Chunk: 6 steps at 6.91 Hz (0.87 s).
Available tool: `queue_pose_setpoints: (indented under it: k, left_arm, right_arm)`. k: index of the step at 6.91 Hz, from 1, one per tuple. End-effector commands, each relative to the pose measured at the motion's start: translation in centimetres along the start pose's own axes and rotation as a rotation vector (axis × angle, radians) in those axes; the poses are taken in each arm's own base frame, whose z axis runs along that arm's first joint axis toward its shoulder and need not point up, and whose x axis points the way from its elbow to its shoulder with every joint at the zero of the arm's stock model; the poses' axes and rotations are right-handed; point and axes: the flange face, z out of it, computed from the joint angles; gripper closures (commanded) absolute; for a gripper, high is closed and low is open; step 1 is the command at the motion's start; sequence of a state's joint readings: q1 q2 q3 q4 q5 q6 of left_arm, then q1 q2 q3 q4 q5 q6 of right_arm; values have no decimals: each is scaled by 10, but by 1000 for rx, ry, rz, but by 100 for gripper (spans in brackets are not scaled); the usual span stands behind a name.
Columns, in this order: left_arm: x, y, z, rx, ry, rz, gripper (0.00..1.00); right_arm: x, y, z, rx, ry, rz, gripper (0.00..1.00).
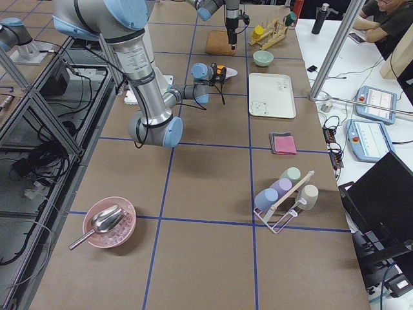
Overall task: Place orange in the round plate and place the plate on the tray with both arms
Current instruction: 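Lift the plate with the right gripper and carry it onto the bear tray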
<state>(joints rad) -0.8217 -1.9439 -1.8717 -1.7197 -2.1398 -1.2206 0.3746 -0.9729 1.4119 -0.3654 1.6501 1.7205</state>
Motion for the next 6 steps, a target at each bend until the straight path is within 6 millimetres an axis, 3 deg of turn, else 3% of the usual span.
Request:
queue_pose_setpoints:
  k: [1,2,3,4,6]
  left_arm:
    - [-83,-23,-33,41,-48,183,3]
    - [-113,-35,-39,53,-81,242,3]
    - [-128,-41,-42,58,-97,274,3]
    - [-142,-46,-42,59,-113,290,3]
    - [-172,-60,-42,54,-148,351,3]
  right_arm:
    - [-23,-40,-24,60,-141,190,100]
    - [-36,-61,-35,149,-237,264,100]
    - [-58,-76,-37,223,-308,339,100]
    - [-55,-94,-27,346,-339,417,100]
    - [-18,-126,9,535,-282,432,100]
